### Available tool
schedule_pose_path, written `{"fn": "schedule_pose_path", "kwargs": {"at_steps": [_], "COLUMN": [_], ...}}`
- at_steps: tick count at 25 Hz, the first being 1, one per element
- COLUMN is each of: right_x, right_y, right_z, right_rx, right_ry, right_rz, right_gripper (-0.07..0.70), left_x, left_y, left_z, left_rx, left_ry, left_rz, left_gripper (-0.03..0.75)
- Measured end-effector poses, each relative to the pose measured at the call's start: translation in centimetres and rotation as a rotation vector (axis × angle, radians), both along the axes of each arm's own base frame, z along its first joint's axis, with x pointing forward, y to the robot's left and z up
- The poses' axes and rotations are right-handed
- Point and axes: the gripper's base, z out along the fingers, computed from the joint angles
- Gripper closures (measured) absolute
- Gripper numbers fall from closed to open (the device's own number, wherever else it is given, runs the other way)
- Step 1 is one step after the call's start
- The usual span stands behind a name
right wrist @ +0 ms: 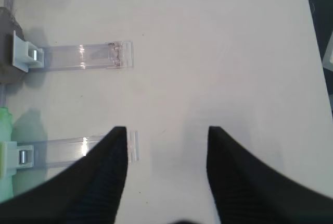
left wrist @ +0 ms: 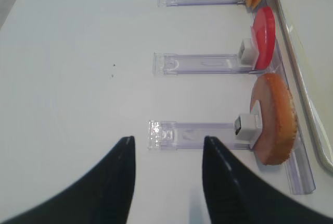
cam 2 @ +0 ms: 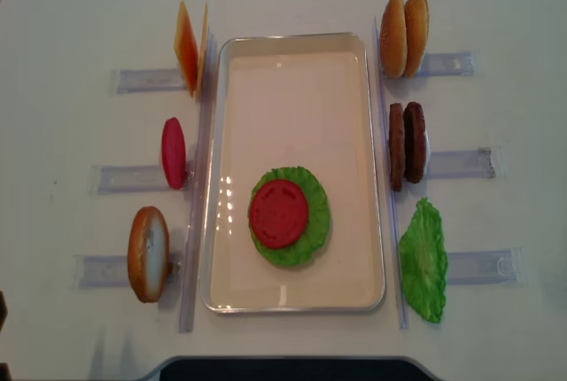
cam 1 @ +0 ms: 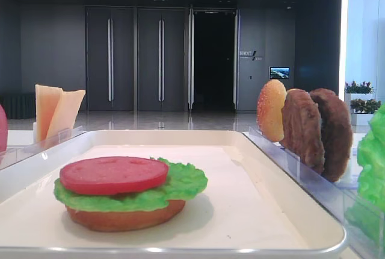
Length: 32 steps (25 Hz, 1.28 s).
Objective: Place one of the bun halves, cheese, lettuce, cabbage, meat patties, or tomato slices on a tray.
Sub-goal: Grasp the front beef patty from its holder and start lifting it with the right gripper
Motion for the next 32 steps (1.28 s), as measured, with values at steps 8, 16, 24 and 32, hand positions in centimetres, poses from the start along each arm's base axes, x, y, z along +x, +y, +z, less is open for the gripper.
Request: {"fn": "schedule_pose_path", "kwargs": {"at_steps": [8, 16, 24, 32], "right_x": [8.0, 10.3, 9.8, 9.2], "right_y": [0.3, 0.4, 1.5, 9.6], "right_z": [-0.2, -0.2, -0.3, 0.3], "right_rx": [-0.001, 0.002, 0.026, 0.040], "right_ry": [0.165, 0.203, 0.255, 0.234], "right_rz": [0.000, 0.000, 0.029, 0.192], "right_gripper": [0.267, 0.267, 0.267, 0.267], "left_x": [0.0, 0.0, 0.0, 0.0], "left_y": [0.0, 0.0, 0.0, 0.0], "left_z": [0.0, 0.0, 0.0, 0.0], "left_rx": [0.000, 0.000, 0.000, 0.000], "left_ry": [0.001, 0.001, 0.001, 0.001], "left_rz": [0.000, 0.000, 0.000, 0.000], "left_gripper": [0.388, 0.388, 0.388, 0.388]}}
